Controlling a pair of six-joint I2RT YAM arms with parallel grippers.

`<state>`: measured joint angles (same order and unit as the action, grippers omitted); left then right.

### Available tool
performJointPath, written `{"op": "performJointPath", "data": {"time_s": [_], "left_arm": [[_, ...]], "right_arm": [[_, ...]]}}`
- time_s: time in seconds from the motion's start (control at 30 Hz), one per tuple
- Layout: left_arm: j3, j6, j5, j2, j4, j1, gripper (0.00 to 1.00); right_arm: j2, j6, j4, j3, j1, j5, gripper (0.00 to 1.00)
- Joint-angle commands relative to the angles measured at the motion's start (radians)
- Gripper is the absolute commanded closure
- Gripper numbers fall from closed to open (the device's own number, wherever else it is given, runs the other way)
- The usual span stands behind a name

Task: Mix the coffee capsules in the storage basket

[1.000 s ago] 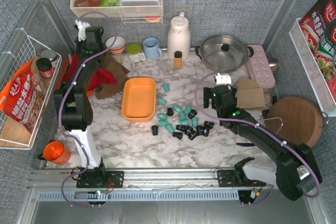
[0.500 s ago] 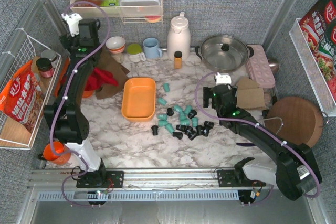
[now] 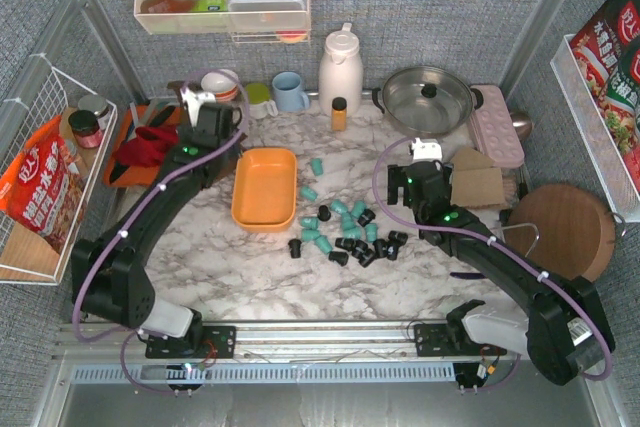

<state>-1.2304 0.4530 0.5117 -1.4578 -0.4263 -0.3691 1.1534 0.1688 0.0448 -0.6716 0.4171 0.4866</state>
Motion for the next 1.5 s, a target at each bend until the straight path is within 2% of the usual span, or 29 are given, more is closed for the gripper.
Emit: {"op": "performJointPath", "data": {"time_s": [0.0,0.17,0.3,0.4,0.57,0.67,0.73,0.77,0.87,1.17,1.33,1.47], "left_arm": [[0.156,0.120,-0.188,0.045,0.073,-0.014,0.20],[0.301,0.152,-0.210,0.042,0.145,-0.014,0.28],[0.337,0.135,-0.194,0.005,0.168,-0.013,0.30],[0.353,0.106,-0.249,-0.025,0.221,-0.013,0.36],[0.355,0.097,-0.268,-0.097,0.246,0.009,0.58],[0.356,0.087,-0.272,-0.117,0.258,0.026,0.79],[0.350,0.068,-0.298,-0.119,0.273,0.033,0.98],[0.341,0.057,-0.304,-0.119,0.277,0.033,1.00],[0.283,0.026,-0.308,-0.119,0.269,0.037,1.00],[-0.008,-0.097,-0.357,-0.074,0.100,0.088,1.00],[-0.019,-0.288,-0.564,-0.107,0.122,0.126,1.00],[-0.021,-0.366,-0.686,-0.197,0.132,0.175,1.00]], "right_arm": [[0.005,0.009,0.004,-0.011,-0.001,-0.006,0.01],[-0.001,0.008,0.001,-0.011,-0.001,-0.006,0.01],[-0.009,0.009,0.001,-0.006,0.000,-0.006,0.01],[-0.006,0.009,0.003,-0.006,0.000,-0.006,0.01],[-0.002,0.008,-0.001,-0.009,-0.001,-0.006,0.01],[-0.004,0.009,0.002,-0.007,0.000,-0.006,0.01],[-0.002,0.009,0.003,-0.008,0.000,-0.006,0.01],[0.000,0.009,0.003,-0.009,-0.001,-0.006,0.01],[0.006,0.011,0.000,-0.012,-0.001,-0.007,0.01],[0.005,0.011,-0.003,-0.012,-0.001,-0.008,0.01],[0.004,0.012,-0.002,-0.012,-0.001,-0.009,0.01],[0.009,0.014,-0.005,-0.015,-0.001,-0.011,0.01]]}}
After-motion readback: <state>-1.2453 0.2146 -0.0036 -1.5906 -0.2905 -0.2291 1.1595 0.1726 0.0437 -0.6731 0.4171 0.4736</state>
